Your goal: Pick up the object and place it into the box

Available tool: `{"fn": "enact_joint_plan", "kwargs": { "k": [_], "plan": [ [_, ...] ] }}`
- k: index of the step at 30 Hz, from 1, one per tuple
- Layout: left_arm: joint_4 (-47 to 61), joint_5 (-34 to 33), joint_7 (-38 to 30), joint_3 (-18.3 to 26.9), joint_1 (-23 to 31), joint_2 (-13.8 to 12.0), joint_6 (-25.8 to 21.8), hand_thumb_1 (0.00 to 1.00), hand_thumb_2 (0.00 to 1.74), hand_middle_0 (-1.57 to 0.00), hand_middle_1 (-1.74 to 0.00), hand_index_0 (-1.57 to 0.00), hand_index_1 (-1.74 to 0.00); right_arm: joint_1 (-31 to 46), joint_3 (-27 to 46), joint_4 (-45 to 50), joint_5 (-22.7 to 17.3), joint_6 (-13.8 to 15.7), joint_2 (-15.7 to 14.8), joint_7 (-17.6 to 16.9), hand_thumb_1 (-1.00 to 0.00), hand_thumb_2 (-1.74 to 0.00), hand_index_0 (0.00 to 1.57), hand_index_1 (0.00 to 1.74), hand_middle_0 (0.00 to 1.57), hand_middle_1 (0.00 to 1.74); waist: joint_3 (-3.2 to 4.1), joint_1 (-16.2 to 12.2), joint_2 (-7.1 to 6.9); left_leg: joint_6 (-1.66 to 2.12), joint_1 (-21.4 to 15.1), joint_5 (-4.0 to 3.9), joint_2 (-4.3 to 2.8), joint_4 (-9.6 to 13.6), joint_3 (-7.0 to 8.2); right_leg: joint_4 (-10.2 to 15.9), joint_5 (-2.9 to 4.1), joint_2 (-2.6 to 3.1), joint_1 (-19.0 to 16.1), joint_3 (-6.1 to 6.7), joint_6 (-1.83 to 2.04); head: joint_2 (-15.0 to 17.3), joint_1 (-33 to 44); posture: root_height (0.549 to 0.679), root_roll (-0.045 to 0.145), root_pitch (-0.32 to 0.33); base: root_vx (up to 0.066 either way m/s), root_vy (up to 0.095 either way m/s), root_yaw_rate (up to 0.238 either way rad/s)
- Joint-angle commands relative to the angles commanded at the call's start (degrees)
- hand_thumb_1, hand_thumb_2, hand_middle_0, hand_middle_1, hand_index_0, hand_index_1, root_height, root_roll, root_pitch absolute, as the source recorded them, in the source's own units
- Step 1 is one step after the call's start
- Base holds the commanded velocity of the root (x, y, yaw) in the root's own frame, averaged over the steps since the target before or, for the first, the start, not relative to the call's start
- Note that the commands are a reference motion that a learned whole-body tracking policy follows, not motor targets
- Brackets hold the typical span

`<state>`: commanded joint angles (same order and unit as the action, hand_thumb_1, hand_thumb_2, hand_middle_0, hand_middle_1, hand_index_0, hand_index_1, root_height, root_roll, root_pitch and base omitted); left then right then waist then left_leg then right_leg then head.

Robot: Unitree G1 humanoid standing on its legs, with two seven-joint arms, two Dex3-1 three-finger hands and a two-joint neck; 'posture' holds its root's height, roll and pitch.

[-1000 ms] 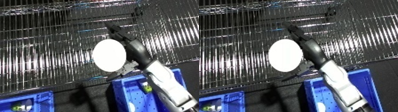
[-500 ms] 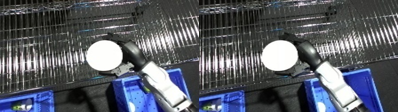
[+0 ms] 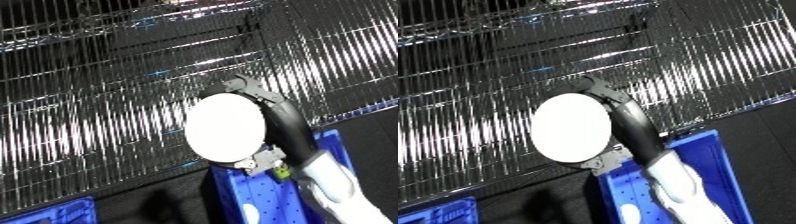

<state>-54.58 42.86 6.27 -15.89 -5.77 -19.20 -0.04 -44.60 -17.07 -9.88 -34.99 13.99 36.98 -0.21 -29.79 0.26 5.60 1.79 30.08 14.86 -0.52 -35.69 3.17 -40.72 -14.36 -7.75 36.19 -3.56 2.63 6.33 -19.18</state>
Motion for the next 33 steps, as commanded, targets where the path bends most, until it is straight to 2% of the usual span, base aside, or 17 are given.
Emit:
{"fn": "enact_joint_plan", "kwargs": {
  "k": [3,7,12,15,18,22,26,29,33],
  "plan": [
    [-1.1,0.15,-0.16,1.86,0.45,0.39,-0.51,0.0,0.0,0.0,0.0,0.0,0.0,7.73,4.15,4.19,1.33,1.76,-0.82,-2.6,-0.7,-1.22,1.1,1.22,1.1,1.22,0.0,-1.68,-0.79,0.45,-2.17,-0.98,-0.54,2.7,0.44,2.46,0.68,0.44,-1.69,0.29,0.47,0.6,2.68,0.641,0.08,0.144,0.007,-0.01,-0.171],
    [-2.88,0.15,0.07,4.16,1.33,0.69,-1.32,0.0,0.0,0.0,0.0,0.0,0.0,17.46,8.34,7.24,1.84,4.7,-2.58,-4.48,-0.7,-1.22,1.1,1.22,1.1,1.22,0.0,-3.63,-1.67,0.82,-4.9,-1.9,-0.99,5.56,0.76,5.36,1.58,0.8,-3.94,0.58,0.96,2.15,4.93,0.646,0.078,0.136,0.011,-0.028,-0.149],
    [-5.39,0.17,1.41,6.17,1.93,0.91,-3.03,0.0,0.0,0.0,0.0,0.0,0.0,26.57,11.61,5.31,-3.58,8.56,-5.25,-3.87,-0.7,-1.22,1.1,1.22,1.1,1.22,0.0,-5.49,-2.47,1.44,-8.72,-3.35,-1.77,10.0,1.17,9.79,2.93,0.94,-7.15,0.98,1.79,3.93,5.44,0.653,0.075,0.127,0.016,-0.025,-0.139],
    [-6.08,0.43,1.66,6.56,1.97,1.15,-3.77,0.0,0.0,0.0,0.0,0.0,0.0,30.3,13.3,0.7,-6.67,10.51,-5.98,-3.15,-0.7,-1.22,1.1,1.22,1.1,1.22,0.0,-6.24,-2.68,1.63,-10.28,-3.63,-2.03,11.42,1.58,11.69,3.48,1.04,-8.66,1.01,2.06,7.75,3.77,0.656,0.074,0.122,-0.015,-0.016,-0.113],
    [-6.59,0.81,1.76,6.44,2.05,1.28,-4.18,0.0,0.0,0.0,0.0,0.0,0.0,33.2,14.67,-5.9,-9.92,12.19,-6.2,-2.27,-0.7,-1.22,1.1,1.22,1.1,1.22,0.0,-6.79,-2.78,1.58,-11.26,-3.29,-2.02,11.42,1.84,12.51,3.68,1.2,-9.87,1.07,1.99,11.11,0.87,0.658,0.074,0.114,-0.016,-0.009,-0.1],
    [-7.34,1.3,2.09,5.54,1.98,1.39,-4.36,0.0,0.0,0.0,0.0,0.0,0.0,35.37,15.71,-15.07,-15.02,12.33,-6.27,0.03,-0.7,-1.22,1.1,1.22,1.1,1.22,0.0,-7.09,-2.59,1.34,-12.07,-2.6,-1.75,10.65,1.74,12.64,3.67,1.17,-10.99,1.22,1.6,14.72,-4.59,0.659,0.077,0.102,0.007,0.012,-0.064],
    [-7.81,1.51,2.52,4.0,1.96,1.73,-4.57,0.0,0.0,0.0,0.0,0.0,0.0,34.88,16.24,-24.57,-19.07,11.05,-6.04,3.98,-0.5,-0.87,0.79,0.87,0.79,0.87,0.0,-6.73,-1.74,1.25,-12.62,-2.37,-1.41,10.26,1.57,12.61,3.67,0.7,-11.66,1.25,1.36,16.19,-8.72,0.66,0.082,0.092,0.021,0.029,-0.008],
    [-8.54,1.44,3.18,3.28,1.8,1.87,-4.58,0.0,0.0,0.0,0.0,0.0,0.0,33.42,16.62,-31.05,-19.89,9.96,-5.46,5.95,-0.35,-0.61,0.55,0.61,0.55,0.61,0.0,-6.24,-0.88,1.27,-12.8,-2.37,-1.14,10.04,1.6,12.52,3.67,0.26,-11.82,1.17,1.29,17.02,-11.03,0.66,0.086,0.087,0.003,0.032,0.033],
    [-9.67,1.09,4.11,2.79,1.54,2.06,-4.46,0.0,0.0,0.0,0.0,0.0,0.0,30.89,17.39,-38.61,-19.77,8.79,-4.5,6.68,-0.15,-0.26,0.24,0.26,0.24,0.26,0.0,-5.52,0.2,1.3,-12.97,-2.48,-0.69,9.91,1.41,12.49,3.63,-0.11,-12.09,1.05,1.19,17.77,-13.42,0.661,0.091,0.08,0.003,0.025,0.04]
  ]
}}
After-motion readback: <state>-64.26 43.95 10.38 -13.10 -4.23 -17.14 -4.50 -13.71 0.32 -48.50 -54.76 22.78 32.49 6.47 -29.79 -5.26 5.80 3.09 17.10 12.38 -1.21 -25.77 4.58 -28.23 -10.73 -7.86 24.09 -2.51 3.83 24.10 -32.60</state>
